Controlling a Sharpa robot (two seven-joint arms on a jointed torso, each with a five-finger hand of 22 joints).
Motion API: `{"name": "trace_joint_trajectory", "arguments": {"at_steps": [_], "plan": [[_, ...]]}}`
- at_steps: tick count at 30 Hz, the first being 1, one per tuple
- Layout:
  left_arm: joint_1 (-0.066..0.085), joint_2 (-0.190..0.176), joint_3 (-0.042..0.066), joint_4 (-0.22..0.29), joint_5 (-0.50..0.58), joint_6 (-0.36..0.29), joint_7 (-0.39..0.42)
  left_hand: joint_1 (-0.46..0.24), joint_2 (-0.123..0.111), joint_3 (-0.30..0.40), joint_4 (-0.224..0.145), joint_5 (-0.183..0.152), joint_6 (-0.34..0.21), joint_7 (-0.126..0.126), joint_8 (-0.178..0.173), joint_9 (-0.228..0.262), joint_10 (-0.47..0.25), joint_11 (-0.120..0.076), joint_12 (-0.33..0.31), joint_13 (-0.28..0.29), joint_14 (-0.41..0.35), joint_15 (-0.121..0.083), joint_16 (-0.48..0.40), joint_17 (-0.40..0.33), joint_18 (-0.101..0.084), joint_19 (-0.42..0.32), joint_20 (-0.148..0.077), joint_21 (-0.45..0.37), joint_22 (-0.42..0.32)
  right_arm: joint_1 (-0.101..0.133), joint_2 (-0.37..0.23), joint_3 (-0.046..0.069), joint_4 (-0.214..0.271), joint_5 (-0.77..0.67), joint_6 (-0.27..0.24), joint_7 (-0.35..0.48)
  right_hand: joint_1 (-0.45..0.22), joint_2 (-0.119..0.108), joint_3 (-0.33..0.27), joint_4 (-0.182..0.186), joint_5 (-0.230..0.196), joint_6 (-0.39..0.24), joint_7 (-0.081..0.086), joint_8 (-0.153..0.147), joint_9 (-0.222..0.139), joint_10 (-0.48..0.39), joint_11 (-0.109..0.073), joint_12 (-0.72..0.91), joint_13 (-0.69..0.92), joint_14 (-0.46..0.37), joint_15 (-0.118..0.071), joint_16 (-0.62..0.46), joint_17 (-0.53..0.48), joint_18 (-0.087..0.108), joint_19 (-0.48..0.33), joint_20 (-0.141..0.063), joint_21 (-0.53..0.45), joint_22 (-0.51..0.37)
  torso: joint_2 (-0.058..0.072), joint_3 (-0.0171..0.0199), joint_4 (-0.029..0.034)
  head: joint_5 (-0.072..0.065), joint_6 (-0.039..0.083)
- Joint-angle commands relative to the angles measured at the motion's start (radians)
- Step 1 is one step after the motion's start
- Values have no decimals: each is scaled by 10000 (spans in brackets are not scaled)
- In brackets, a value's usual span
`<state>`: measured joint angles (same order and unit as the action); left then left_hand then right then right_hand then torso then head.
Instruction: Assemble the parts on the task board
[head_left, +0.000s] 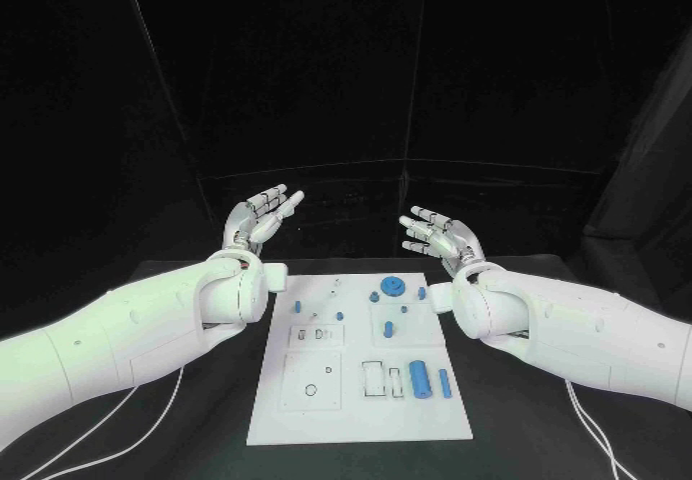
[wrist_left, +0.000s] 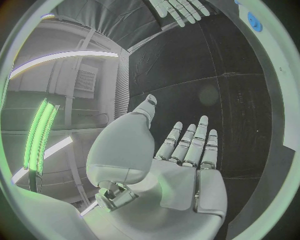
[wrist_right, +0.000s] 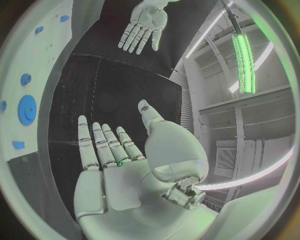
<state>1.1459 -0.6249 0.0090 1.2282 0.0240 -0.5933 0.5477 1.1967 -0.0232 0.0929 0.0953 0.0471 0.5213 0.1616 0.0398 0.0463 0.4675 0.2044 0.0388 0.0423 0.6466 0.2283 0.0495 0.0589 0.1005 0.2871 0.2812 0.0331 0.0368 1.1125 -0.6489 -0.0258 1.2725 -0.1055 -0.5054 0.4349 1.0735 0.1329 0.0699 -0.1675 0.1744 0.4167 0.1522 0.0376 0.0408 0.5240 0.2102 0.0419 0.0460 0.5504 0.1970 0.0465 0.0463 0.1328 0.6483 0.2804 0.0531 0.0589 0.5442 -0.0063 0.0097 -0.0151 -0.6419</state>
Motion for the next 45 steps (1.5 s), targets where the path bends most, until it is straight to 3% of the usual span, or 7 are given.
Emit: {"name": "trace_joint_trajectory", "arguments": {"at_steps": [1,6,10,11,19,33,45], "plan": [[109,152,24,-347,80,1182,701,432,-24,38,136,54,272,788,87,30,244,107,50,26,256,76,81,31,234,152,122,83,27,132,207,-28,-494,-1048,2076,-563,1327,147,293,-785,-6,2117,1062,279,159,2875,139,326,164,3226,-5,455,186,327,1378,89,393,168,-2,-1,4,0,1],[150,216,29,-488,87,1292,746,460,-44,86,189,53,362,854,104,41,375,190,71,40,395,84,112,53,234,228,123,118,47,237,413,-65,-961,-1339,2711,-738,1737,138,442,-1147,-134,4399,886,577,287,4288,-151,633,181,4377,-345,693,183,529,2243,-43,780,270,-2,-1,4,0,1],[150,216,29,-488,87,1292,746,540,-49,159,246,54,660,976,146,68,796,324,116,71,1145,28,269,145,294,653,121,275,125,269,475,-77,-1102,-1427,2904,-791,1979,-13,583,-1209,-215,4945,752,603,271,4875,-340,707,164,5117,-591,796,187,537,2876,-298,1075,342,-2,-1,4,0,1],[151,-122,26,-442,68,1718,600,577,-44,180,254,54,828,1006,170,82,1083,379,153,92,1352,-20,363,177,341,944,117,373,174,301,121,-67,-1511,-3999,1766,-202,2044,-74,637,-1212,-218,5079,722,611,270,5040,-391,717,164,5310,-660,817,184,534,3047,-380,1160,365,91,9,-6,-20,-9],[151,-610,23,114,-756,2055,482,844,59,197,142,61,2689,951,395,204,3919,134,516,263,2833,-462,899,309,761,4117,87,1524,659,629,-22,-62,-1645,-7214,1909,-1048,2505,-631,1229,-1228,-119,6020,493,672,277,6238,-741,639,176,6500,-1120,769,179,498,4192,-967,1986,695,309,35,23,-59,50],[146,-1412,21,1399,-1501,2531,189,1019,335,214,-176,91,4463,609,551,213,5573,-346,775,233,4805,-1077,1360,634,855,6187,-452,2480,850,1071,63,-54,-1317,-11865,2147,-3103,2382,-1090,1467,-1179,26,6431,82,333,249,7191,-1253,269,197,9505,-2114,3157,1556,475,6011,-2002,5088,2496,887,-58,138,-205,128],[66,-1648,19,2239,-1601,2711,92,988,301,202,-213,88,4511,602,478,198,5637,-363,692,224,4979,-1119,1338,710,850,6366,-507,2527,830,1129,440,-46,-1144,-14513,2928,-4034,1842,-1411,1920,-1148,-162,6068,128,266,247,6284,-1150,249,180,9517,-2032,6436,3489,469,5838,-1925,7050,3798,1344,-92,340,-359,191]]}}
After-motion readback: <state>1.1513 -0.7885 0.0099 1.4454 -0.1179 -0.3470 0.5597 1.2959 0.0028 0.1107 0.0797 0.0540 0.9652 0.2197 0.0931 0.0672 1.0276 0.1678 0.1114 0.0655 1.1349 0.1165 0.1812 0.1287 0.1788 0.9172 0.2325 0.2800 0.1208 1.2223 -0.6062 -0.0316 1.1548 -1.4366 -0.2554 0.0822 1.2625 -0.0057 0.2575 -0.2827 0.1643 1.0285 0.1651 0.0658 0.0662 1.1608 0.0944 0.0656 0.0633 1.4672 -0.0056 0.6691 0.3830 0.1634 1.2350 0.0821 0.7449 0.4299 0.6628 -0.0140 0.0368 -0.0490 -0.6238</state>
